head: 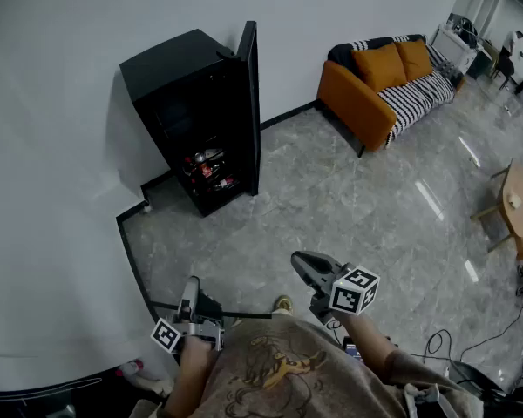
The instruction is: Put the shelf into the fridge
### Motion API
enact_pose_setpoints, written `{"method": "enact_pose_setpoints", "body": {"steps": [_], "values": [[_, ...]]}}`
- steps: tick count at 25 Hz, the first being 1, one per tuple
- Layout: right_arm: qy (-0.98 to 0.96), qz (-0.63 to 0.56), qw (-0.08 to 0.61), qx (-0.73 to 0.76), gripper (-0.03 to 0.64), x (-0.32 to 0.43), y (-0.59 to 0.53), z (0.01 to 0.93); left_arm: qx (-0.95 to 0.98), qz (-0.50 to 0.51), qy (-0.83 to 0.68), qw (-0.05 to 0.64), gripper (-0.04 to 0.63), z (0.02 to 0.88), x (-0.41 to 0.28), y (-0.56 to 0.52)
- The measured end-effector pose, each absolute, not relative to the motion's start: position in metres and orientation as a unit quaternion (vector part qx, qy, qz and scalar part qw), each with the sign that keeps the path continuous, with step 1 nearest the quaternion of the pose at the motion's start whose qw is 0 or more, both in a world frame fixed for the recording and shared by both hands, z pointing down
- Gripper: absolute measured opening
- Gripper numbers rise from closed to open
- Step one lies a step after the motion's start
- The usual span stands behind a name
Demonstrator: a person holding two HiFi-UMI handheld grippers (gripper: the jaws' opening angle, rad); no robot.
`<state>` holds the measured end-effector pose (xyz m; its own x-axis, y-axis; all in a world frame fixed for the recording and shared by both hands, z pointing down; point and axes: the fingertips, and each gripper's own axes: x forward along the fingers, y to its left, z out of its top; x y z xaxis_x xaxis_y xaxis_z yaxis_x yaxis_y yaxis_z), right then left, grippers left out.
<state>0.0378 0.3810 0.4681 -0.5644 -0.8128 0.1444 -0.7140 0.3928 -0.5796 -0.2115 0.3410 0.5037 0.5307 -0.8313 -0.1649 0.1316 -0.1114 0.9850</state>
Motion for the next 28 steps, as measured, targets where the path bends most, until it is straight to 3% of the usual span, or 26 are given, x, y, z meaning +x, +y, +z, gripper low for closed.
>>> {"method": "enact_pose_setpoints", "body": {"steps": [28], "values": [[0.852,-0.308,0.096,-0.412,0.023,0.096,0.341,0.469,0.611,-0.445,-0.284,0.59,0.015,0.518,-0.15,0.277]]}}
